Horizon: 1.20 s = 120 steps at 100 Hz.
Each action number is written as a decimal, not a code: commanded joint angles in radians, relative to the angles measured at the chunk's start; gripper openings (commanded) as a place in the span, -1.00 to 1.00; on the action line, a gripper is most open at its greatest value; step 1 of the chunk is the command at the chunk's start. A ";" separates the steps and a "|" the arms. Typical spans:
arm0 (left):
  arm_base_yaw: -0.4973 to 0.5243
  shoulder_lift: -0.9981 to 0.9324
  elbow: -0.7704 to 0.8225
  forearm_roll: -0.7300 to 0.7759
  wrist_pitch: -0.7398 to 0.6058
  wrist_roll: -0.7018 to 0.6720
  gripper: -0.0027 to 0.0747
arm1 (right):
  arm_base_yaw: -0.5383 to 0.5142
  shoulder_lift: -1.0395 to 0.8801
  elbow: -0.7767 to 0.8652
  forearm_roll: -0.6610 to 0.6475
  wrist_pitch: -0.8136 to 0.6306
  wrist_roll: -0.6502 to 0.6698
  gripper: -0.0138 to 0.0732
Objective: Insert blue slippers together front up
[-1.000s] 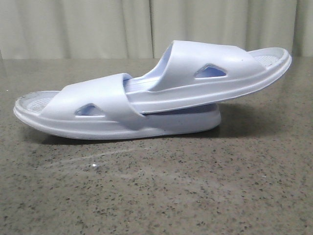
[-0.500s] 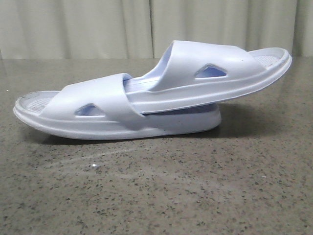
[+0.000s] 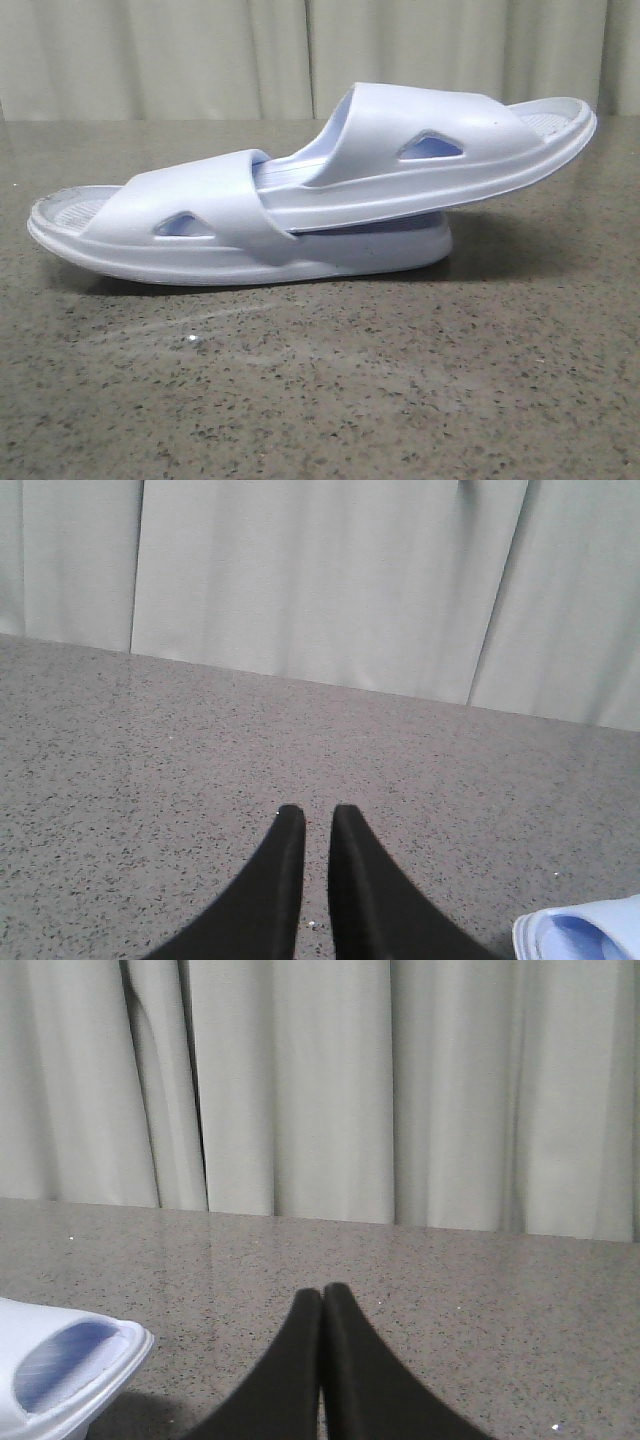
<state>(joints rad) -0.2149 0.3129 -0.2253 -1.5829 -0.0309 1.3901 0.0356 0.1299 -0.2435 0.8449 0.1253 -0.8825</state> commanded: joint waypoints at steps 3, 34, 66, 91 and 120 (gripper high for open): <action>-0.005 0.008 -0.026 0.001 0.009 0.001 -0.89 | 0.001 0.011 -0.026 0.001 -0.060 -0.016 -0.93; -0.005 0.008 -0.026 0.001 0.009 0.001 -0.89 | 0.001 0.011 -0.026 0.001 -0.060 -0.016 -0.93; -0.005 0.004 -0.025 0.005 -0.010 0.001 -0.89 | 0.001 0.011 -0.026 0.001 -0.060 -0.016 -0.93; -0.005 -0.037 -0.025 0.465 0.047 -0.253 -0.89 | 0.001 0.011 -0.026 0.001 -0.060 -0.016 -0.93; -0.002 -0.112 -0.025 1.319 0.125 -1.045 -0.89 | 0.001 0.011 -0.026 0.001 -0.060 -0.016 -0.93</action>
<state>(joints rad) -0.2149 0.2056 -0.2253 -0.5126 0.1074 0.5872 0.0356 0.1299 -0.2435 0.8449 0.1253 -0.8825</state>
